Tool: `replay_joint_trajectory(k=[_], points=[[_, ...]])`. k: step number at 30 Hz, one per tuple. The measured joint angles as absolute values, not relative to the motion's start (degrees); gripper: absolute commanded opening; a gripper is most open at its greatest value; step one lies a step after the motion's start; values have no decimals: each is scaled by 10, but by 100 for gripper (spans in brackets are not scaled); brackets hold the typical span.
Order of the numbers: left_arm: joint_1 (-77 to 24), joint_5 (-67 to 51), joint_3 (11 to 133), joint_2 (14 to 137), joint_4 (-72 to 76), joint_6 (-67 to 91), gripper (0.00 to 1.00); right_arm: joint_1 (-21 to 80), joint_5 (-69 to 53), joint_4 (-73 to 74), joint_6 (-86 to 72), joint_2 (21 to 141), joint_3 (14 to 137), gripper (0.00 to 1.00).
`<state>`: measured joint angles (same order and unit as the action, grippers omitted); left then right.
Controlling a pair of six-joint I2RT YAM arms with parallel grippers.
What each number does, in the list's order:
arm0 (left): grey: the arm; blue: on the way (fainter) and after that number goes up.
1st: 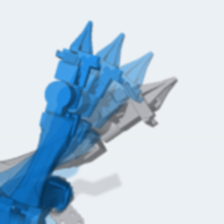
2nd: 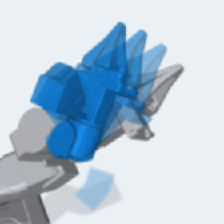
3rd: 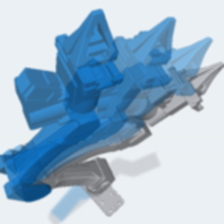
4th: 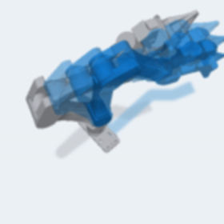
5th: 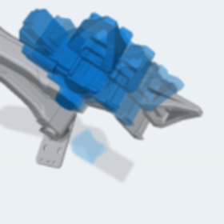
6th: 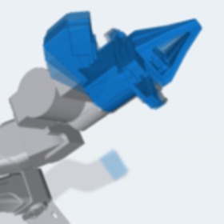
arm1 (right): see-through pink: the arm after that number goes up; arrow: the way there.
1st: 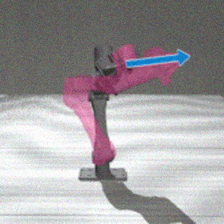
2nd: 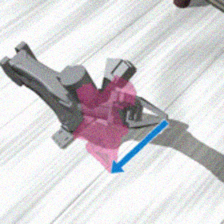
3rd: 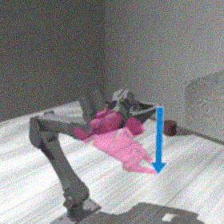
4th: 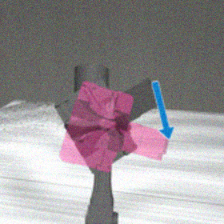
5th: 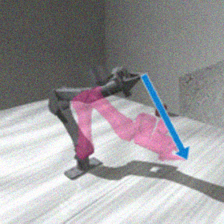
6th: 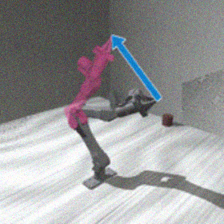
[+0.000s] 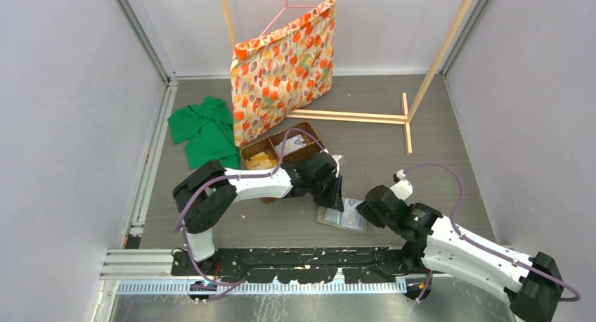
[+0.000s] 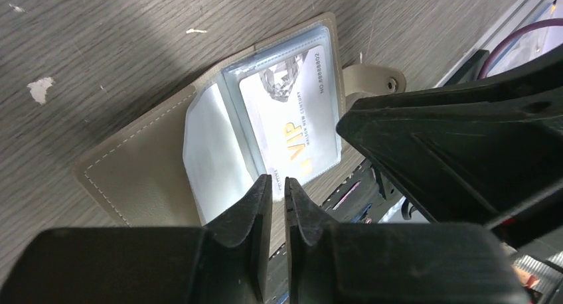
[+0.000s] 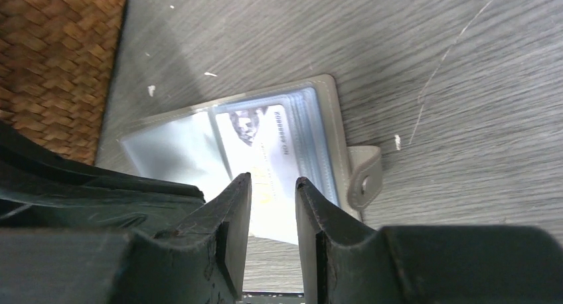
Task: Take the credit cards out of the card holder
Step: Remove the credit card from the card holder.
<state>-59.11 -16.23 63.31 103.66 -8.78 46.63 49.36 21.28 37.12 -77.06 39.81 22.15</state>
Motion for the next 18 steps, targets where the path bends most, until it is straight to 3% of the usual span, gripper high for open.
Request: replay_joint_trajectory(k=[18], points=[[-587, -160, 596, 1040, -29, 539, 23, 494, 183, 324, -769, 375, 169, 34]])
